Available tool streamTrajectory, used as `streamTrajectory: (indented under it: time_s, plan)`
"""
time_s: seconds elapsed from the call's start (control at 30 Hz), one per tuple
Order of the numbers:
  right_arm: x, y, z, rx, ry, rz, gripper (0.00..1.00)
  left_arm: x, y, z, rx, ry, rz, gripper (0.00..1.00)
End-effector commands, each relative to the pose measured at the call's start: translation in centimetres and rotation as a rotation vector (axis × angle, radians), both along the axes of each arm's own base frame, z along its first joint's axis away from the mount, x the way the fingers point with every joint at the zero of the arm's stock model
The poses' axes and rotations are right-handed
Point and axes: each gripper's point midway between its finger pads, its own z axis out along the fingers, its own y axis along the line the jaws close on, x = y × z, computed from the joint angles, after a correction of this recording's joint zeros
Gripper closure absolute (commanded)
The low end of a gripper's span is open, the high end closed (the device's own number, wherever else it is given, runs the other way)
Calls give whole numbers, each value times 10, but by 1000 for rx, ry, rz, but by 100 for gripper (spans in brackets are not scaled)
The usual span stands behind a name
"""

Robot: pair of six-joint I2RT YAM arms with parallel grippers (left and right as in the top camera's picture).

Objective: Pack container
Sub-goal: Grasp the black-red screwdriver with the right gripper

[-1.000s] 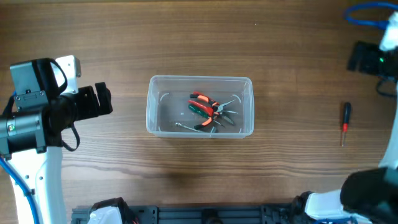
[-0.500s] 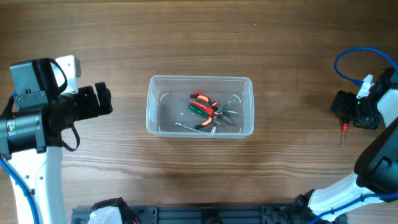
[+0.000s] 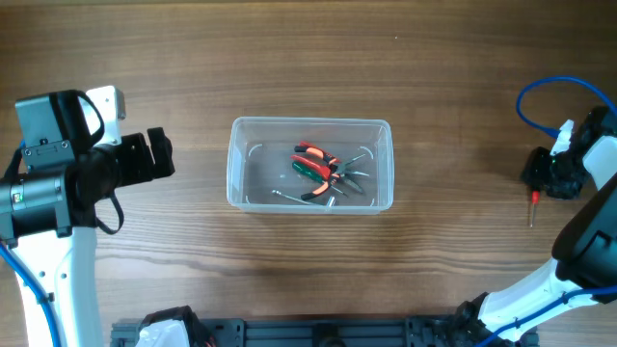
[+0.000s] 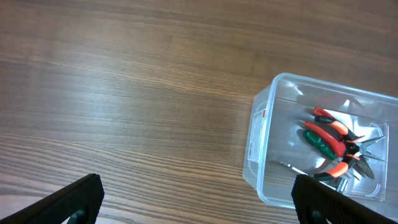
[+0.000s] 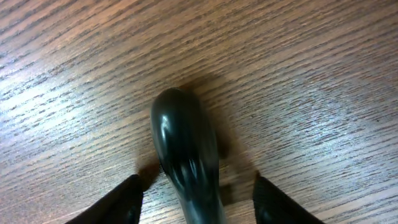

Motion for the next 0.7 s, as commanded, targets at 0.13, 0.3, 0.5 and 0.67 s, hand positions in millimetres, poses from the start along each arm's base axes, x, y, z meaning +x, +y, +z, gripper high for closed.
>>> streamTrajectory:
  time_s: [0.13, 0.3, 0.5, 0.67]
  plan:
    - [-11, 21, -27, 106, 54, -23, 67, 1, -4, -3, -19, 6, -13, 0]
    - [-10, 21, -27, 108, 50, -23, 78, 1, -4, -3, -19, 6, -13, 0]
    - [-7, 21, -26, 109, 37, -22, 92, 1, -4, -3, -19, 6, -13, 0]
    - [45, 49, 19, 280, -204, 75, 96, 1, -4, -3, -19, 6, -13, 0]
